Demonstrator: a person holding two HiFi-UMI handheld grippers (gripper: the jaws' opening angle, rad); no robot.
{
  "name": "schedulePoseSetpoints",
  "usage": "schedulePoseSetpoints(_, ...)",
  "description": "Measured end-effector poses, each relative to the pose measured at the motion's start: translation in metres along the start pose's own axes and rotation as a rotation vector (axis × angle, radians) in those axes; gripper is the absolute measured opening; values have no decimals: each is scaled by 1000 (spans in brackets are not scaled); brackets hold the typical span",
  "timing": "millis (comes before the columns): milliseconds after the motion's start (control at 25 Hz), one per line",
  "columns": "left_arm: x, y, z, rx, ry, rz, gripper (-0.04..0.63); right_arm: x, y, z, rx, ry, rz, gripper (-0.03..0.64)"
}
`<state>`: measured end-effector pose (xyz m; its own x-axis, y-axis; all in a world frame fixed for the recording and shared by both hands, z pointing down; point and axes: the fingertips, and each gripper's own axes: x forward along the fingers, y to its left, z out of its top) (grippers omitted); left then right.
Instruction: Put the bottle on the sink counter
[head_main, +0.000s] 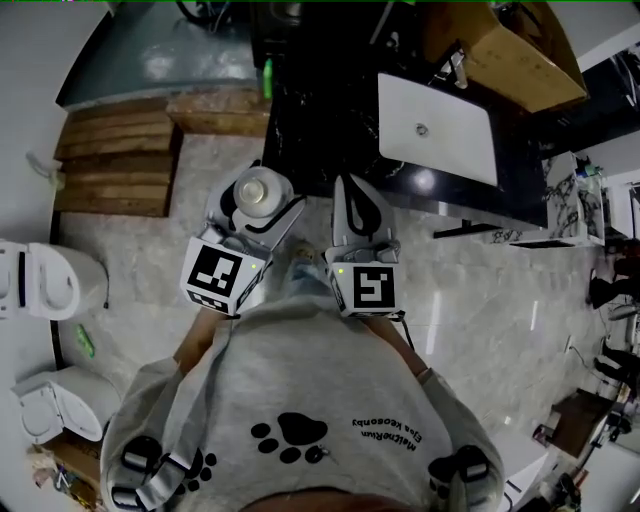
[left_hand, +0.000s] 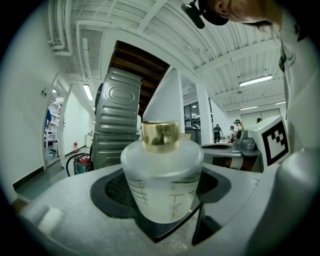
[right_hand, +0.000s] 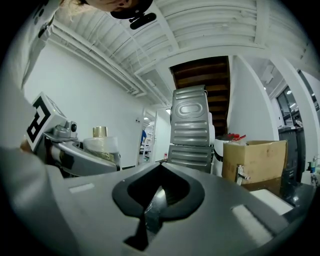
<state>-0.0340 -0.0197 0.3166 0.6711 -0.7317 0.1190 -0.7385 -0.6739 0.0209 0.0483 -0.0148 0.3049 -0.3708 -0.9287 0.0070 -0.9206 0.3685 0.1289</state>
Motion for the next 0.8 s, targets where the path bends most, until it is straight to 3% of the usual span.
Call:
schedulePoseSetpoints(440,77,38,11,5,15,63,344,73,-52,-8,13,-7,78,0)
schedulePoseSetpoints(800,103,51,9,4,39,69,344,94,-71,-9,36,-16,68,1)
